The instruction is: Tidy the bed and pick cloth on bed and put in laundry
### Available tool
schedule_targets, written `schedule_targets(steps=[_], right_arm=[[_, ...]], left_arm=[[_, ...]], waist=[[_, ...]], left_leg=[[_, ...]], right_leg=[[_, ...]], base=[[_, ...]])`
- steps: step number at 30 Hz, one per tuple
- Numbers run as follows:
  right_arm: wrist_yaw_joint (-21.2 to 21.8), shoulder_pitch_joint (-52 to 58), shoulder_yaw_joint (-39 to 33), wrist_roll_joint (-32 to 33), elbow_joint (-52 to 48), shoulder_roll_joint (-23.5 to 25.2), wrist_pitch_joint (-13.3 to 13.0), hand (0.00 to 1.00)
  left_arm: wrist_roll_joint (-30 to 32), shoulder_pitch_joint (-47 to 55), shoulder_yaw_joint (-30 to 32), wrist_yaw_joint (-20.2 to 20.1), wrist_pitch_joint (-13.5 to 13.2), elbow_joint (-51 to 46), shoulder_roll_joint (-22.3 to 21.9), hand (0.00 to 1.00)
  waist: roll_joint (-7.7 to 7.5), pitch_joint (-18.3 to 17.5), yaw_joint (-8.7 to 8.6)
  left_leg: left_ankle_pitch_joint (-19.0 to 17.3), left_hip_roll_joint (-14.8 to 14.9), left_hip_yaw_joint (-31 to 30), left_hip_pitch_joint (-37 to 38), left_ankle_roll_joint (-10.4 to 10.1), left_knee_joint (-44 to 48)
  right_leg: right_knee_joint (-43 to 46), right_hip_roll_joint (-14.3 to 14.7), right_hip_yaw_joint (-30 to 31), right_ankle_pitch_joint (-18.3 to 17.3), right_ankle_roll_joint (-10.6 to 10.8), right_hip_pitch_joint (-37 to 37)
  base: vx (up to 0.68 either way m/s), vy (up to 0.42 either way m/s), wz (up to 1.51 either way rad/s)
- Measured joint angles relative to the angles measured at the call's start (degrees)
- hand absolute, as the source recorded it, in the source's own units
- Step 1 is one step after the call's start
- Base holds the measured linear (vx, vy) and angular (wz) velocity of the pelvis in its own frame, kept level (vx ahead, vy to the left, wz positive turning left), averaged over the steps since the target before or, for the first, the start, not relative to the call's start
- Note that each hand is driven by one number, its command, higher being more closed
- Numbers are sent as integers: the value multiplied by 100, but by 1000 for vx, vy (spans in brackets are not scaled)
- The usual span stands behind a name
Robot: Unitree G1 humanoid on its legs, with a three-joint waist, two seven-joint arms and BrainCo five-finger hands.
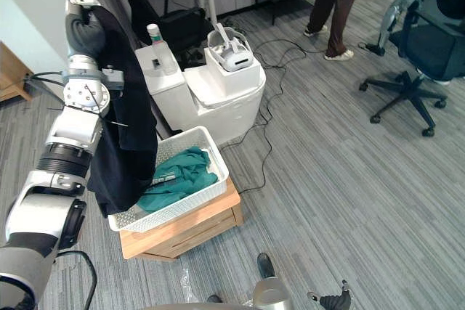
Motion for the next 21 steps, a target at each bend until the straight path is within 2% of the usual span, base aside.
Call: schedule_targets(steps=[4, 6, 11, 14, 18, 20, 21], right_arm=[[-4, -35, 48, -1, -42, -3, -31, 0], [-13, -77, 91, -1, -41, -2, -33, 0], [-42, -205, 210, 0, -31, 1, -37, 0], [-110, -287, 314, 2, -14, -24, -40, 0], [-161, -290, 481, 1, 86, -21, -68, 0], [-163, -295, 547, 0, 89, -48, -103, 0], [-163, -306, 558, 0, 92, -56, -103, 0]], left_arm=[[0, 621, -105, -111, -10, -512, -515, 100], [-3, 1095, -181, -117, -27, -855, -759, 100], [-2, 1889, -291, -311, -38, -1086, -1139, 100], [-2, 2467, -268, -367, -43, -1097, -1195, 100], [2, 3027, -192, -373, -41, -1096, -1195, 100], [18, 3169, 87, -385, -41, -1091, -1183, 100], [34, 3193, 184, -385, -42, -1085, -1166, 100]], waist=[[139, 238, -152], [210, 346, -157], [244, 523, -142], [251, 604, -132], [260, 608, 46], [262, 609, 174], [262, 609, 180]], left_leg=[[-20, 15, 153, -31, -24, 5], [-66, 36, 240, -112, -22, 40], [-103, 78, 289, -224, -35, 129], [-117, 110, 238, -284, -36, 200], [-122, 162, 164, -350, -45, 260], [-121, 178, 124, -418, -44, 302], [-121, 180, 108, -427, -44, 307]], right_leg=[[1, 36, 123, 14, -4, -88], [3, 76, 207, 42, -7, -202], [46, 108, 239, 43, -9, -316], [49, 108, 177, 43, -10, -318], [48, 123, 63, 41, -13, -319], [49, 115, -2, 41, -23, -340], [50, 113, -20, 41, -23, -340]], base=[[-30, -24, -19], [-40, -21, -24], [-32, -27, -7], [-37, -28, 9], [-46, -41, 14], [-62, -42, 16], [-51, -33, 10]])
